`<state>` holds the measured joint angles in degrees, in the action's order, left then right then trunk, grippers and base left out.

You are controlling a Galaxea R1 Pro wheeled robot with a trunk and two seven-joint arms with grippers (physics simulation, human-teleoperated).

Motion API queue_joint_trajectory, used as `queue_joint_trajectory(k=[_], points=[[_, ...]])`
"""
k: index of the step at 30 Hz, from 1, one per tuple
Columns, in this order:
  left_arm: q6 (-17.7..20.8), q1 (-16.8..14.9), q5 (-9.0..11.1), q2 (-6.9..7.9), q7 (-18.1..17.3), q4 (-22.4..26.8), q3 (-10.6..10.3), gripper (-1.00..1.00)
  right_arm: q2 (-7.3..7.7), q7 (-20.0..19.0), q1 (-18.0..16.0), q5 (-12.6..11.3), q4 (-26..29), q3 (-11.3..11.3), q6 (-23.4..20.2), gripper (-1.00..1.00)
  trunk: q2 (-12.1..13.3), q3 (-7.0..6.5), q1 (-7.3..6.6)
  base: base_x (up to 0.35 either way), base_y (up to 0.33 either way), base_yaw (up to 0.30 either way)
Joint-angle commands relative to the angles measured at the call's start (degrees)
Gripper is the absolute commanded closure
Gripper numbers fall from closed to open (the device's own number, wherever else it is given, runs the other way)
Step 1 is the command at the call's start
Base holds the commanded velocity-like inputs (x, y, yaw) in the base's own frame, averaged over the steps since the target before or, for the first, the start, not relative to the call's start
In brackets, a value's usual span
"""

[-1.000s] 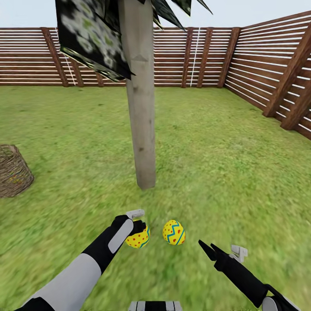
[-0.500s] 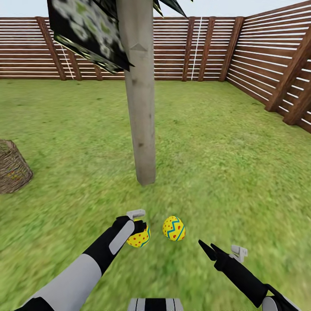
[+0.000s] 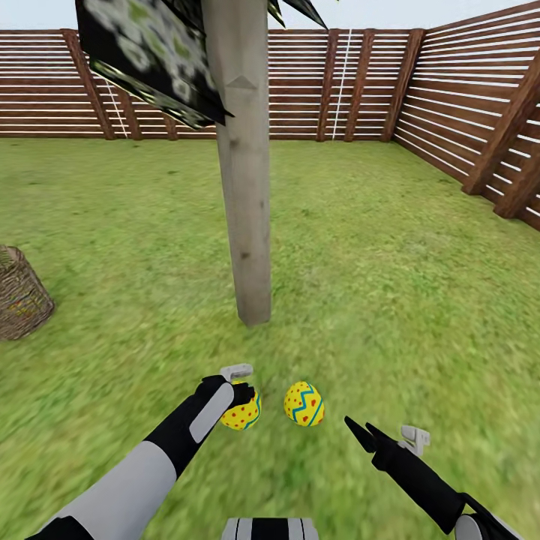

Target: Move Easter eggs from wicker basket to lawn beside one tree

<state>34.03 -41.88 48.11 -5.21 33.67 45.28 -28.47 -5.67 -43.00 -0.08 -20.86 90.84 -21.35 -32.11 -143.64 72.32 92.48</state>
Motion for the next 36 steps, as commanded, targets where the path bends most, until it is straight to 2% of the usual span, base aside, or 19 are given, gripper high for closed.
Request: queue_joint_trajectory(k=[1, 4, 8, 12, 18, 22, 31, 36], points=[[0.0, -0.04, 0.58, 0.03, 0.61, 0.07, -0.19, 1.0, -0.04, -0.07, -0.01, -0.35, 0.04, -0.1, -0.41, -1.0, -0.02, 0.04, -0.01, 0.005, 0.001, 0.0], [-0.02, -0.04, 0.58, 0.03, 0.61, 0.07, -0.19, 1.0, -0.04, -0.07, -0.01, -0.33, 0.04, -0.1, -0.41, -1.0, -0.02, 0.04, -0.01, 0.002, 0.0, 0.0], [-0.02, -0.04, 0.58, 0.03, 0.61, 0.07, -0.24, 1.0, -0.04, -0.07, -0.01, -0.36, 0.04, -0.1, -0.41, -1.0, -0.07, 0.92, 0.1, 0.0, 0.0, 0.0], [-0.02, -0.04, 0.58, 0.03, 0.61, 0.07, -0.27, 1.0, -0.04, -0.07, -0.01, -0.34, 0.04, -0.1, -0.41, -1.0, -0.07, 0.92, 0.1, 0.0, 0.0, 0.0], [-0.83, -0.04, 0.58, 0.03, 0.59, 0.07, -0.48, 1.0, -0.04, -0.07, -0.01, -0.36, 0.04, -0.11, -0.41, -1.0, -0.15, 2.25, 0.25, 0.0, 0.0, 0.0], [-1.12, -0.04, 0.58, 0.03, 0.61, 0.07, -0.95, 1.0, -0.04, -0.07, -0.01, -0.4, 0.04, -0.12, -0.41, -1.0, -0.15, 2.25, 0.25, 0.0, 0.0, 0.0], [-1.16, -0.04, 0.58, 0.03, 0.61, 0.07, -1.06, 1.0, -0.04, -0.07, -0.01, -0.37, 0.04, -0.1, -0.4, -1.0, -0.27, 4.25, 0.48, 0.0, 0.0, 0.0], [-1.16, -0.04, 0.58, 0.03, 0.59, 0.09, -1.06, 1.0, -0.04, -0.07, 0.01, -0.36, 0.04, -0.1, -0.41, -1.0, -0.27, 4.25, 0.48, 0.0, 0.0, 0.0]])
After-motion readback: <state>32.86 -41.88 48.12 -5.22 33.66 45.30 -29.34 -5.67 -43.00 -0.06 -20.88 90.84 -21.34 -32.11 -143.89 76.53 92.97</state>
